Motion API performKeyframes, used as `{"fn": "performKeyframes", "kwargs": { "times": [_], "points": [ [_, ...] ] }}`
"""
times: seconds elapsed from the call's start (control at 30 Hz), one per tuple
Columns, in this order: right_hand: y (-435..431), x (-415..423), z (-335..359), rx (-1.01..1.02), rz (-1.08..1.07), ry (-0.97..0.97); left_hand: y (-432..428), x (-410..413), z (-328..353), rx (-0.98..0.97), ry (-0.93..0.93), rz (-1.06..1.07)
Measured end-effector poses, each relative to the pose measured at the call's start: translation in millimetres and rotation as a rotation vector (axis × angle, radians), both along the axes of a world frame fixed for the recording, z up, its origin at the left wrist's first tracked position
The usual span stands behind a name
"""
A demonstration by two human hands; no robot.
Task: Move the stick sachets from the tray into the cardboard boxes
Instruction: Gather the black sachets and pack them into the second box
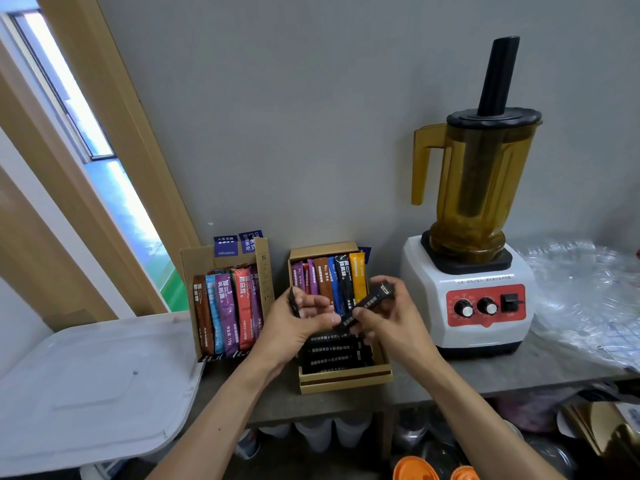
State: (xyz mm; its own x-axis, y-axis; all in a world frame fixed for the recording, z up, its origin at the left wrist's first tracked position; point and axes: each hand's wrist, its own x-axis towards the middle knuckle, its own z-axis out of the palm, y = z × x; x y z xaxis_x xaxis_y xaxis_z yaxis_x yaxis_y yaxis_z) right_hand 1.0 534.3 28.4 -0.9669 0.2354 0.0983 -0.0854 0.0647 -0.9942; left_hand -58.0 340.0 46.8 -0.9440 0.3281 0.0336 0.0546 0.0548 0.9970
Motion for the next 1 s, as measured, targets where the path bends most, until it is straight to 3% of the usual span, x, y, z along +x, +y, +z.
{"fn": "performKeyframes", "kwargs": {
  "times": [0.07,0.3,0.47,0.6,0.7,1.0],
  "points": [
    [-1.0,1.6,0.7,-0.114,0.034,-0.001,-1.5,-0.4,-3.6,-0.1,-0.021,-0.065],
    [6.7,-2.0,-9.0,-0.042,-0.018,-0.041,-4.1,-7.8,-13.9,-0.075,-0.065,0.077],
    [6.9,-0.1,-19.9,0.36,0.07,-0.08,5.3,-5.2,-5.1,0.289,-0.175,0.203],
    [-3.9,2.2,-26.6,0.664,0.056,-0.115,10.7,0.4,-1.1,0.392,-0.228,0.197],
    [-7.8,2.5,-21.7,0.552,0.009,-0.037,12.1,1.7,-3.6,0.416,-0.228,0.174],
    [-13.2,4.0,-12.3,0.299,0.237,-0.025,12.5,3.9,0.9,0.464,-0.212,0.099]
  ]
}}
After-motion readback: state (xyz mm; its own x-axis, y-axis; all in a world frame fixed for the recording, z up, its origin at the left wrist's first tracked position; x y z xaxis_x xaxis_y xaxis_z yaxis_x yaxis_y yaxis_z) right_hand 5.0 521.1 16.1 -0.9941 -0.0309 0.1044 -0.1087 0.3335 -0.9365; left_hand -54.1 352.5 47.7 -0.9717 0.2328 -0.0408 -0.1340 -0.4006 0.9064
